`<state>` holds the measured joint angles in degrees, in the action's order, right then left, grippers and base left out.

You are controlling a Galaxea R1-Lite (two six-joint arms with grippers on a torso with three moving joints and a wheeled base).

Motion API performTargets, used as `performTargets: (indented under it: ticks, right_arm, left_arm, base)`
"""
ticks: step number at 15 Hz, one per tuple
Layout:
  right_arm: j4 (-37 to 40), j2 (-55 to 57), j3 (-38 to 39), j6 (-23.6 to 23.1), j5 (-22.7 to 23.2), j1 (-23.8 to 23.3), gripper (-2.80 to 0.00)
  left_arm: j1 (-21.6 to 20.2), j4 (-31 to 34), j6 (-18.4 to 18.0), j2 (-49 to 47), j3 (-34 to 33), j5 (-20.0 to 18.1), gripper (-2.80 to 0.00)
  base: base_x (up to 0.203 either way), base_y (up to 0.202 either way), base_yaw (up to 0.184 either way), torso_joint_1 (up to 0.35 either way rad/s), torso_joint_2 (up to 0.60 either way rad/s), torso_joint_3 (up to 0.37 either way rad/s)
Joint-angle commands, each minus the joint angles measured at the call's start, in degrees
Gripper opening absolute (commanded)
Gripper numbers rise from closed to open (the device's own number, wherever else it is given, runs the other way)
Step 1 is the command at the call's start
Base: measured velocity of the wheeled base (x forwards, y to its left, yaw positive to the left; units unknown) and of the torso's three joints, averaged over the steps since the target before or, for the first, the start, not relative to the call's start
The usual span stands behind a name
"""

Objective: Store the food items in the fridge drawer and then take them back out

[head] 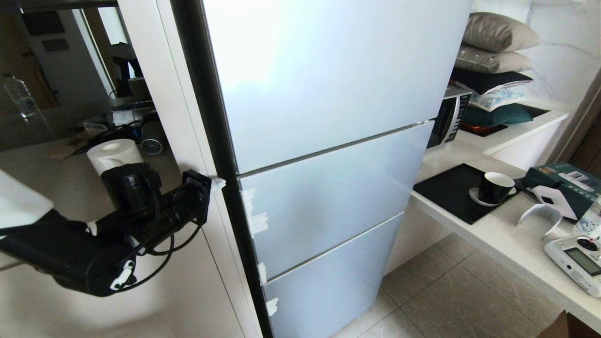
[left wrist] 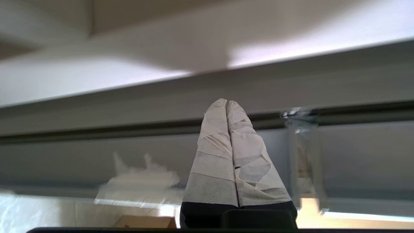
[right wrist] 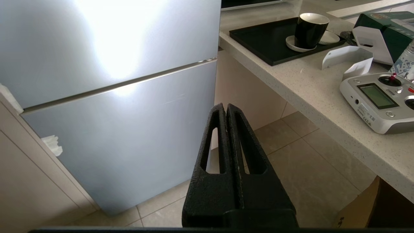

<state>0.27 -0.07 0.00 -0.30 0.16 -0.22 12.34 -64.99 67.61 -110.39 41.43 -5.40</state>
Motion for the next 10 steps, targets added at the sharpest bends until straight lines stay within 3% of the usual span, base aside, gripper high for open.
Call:
performTargets:
  ticks: [1,10]
  right_arm:
    - [0.00,-0.01,0.00,-0.05,0.02,0.04,-2.80]
    - [0.00,-0.01,0.00,-0.05,0.02,-0.04,-2.80]
  left_arm:
    - [0.23,-0.07,0.11,-0.72,1.54,0.04,-2.80]
    - [3.44,-0.14,-0.55,-1.81,2.47,1.31,-2.80]
  base:
    - [0.000,0.000,0.000,0.000,0.00,0.000]
    - [0.000,0.000,0.000,0.000,0.00,0.000]
